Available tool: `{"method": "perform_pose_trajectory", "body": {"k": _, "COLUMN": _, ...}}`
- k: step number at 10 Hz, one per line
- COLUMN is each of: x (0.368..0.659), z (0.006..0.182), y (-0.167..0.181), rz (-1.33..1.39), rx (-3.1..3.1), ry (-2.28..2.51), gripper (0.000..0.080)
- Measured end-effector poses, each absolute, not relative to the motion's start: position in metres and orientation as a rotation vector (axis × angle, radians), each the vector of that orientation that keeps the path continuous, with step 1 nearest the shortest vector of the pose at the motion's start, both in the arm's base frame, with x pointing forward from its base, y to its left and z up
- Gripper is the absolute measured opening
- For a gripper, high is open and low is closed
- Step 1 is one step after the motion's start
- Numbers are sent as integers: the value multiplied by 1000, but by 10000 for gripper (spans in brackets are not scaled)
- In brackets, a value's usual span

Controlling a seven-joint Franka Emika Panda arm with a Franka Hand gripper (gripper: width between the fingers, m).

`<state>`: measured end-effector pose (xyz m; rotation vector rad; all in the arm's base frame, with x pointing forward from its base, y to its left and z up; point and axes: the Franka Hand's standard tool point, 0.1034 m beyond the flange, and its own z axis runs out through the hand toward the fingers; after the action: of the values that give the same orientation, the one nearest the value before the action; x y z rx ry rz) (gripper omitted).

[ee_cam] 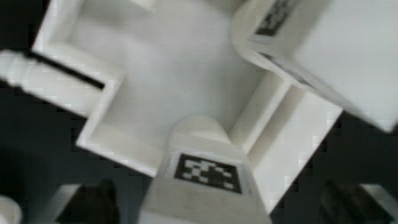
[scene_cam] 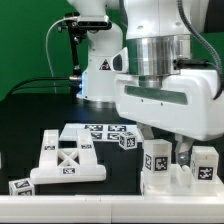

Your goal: Assemble chair

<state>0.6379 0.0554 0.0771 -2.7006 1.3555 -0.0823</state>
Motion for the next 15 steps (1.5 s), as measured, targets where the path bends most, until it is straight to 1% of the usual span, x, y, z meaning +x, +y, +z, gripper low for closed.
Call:
{"method": "perform_pose_trajectory", "body": {"k": 1, "x": 639, "z": 79, "y": 54, "rz": -98, "rx": -2797, "ry": 1150, "gripper": 623}}
{"method": "perform_pose_trajectory", "body": {"k": 2, "x": 640, "z": 80, "y": 51, "rz": -112, "rx": -2865, "ry": 977, "gripper": 623}}
{"method": "perform_pose_trajectory", "body": {"k": 3, "x": 639, "z": 79, "y": 51, "rz": -115, "rx": -2898, "ry": 888, "gripper": 645}}
{"method": "perform_pose_trajectory", "body": {"k": 5, "x": 639, "z": 79, "y": 50, "rz": -125, "rx": -2950, "ry": 725, "gripper": 649}}
{"method": "perform_pose_trajectory", "body": {"k": 6, "x": 639, "z": 78, "y": 49, "rz": -147, "rx": -3062, "ry": 360, "gripper": 649}}
{"method": "perform_pose_trajectory", "body": {"k": 7, "x": 639, "z": 78, "y": 48, "rz": -150, "rx": -3080, "ry": 260, "gripper": 620}}
{"method": "perform_pose_trajectory", "body": {"k": 8, "x": 639, "z": 78, "y": 48, "rz": -149, "rx": -3078, "ry": 280, "gripper": 620}}
{"method": "perform_pose_trajectory", "body": {"k": 10, "x": 638, "z": 78, "y": 48, "rz": -147, "rx": -3074, "ry": 317, "gripper": 349}}
{"method": "perform_pose_trajectory", "body": {"k": 11, "x": 638, "z": 77, "y": 47, "rz": -144, "rx": -3057, "ry": 429, "gripper": 349}}
{"method": "perform_pose_trajectory", "body": {"k": 12, "x": 638, "z": 77, "y": 47, "rz": -141, "rx": -3033, "ry": 555, "gripper": 284}}
{"method": "perform_pose_trajectory", "body": {"k": 14, "x": 639, "z": 77, "y": 47, "rz": -136, "rx": -2991, "ry": 728, "gripper": 284}}
{"method": "perform_pose_trajectory", "body": {"k": 15, "x": 640, "z": 78, "y": 47, "rz": -127, "rx": -2902, "ry": 1007, "gripper": 284}}
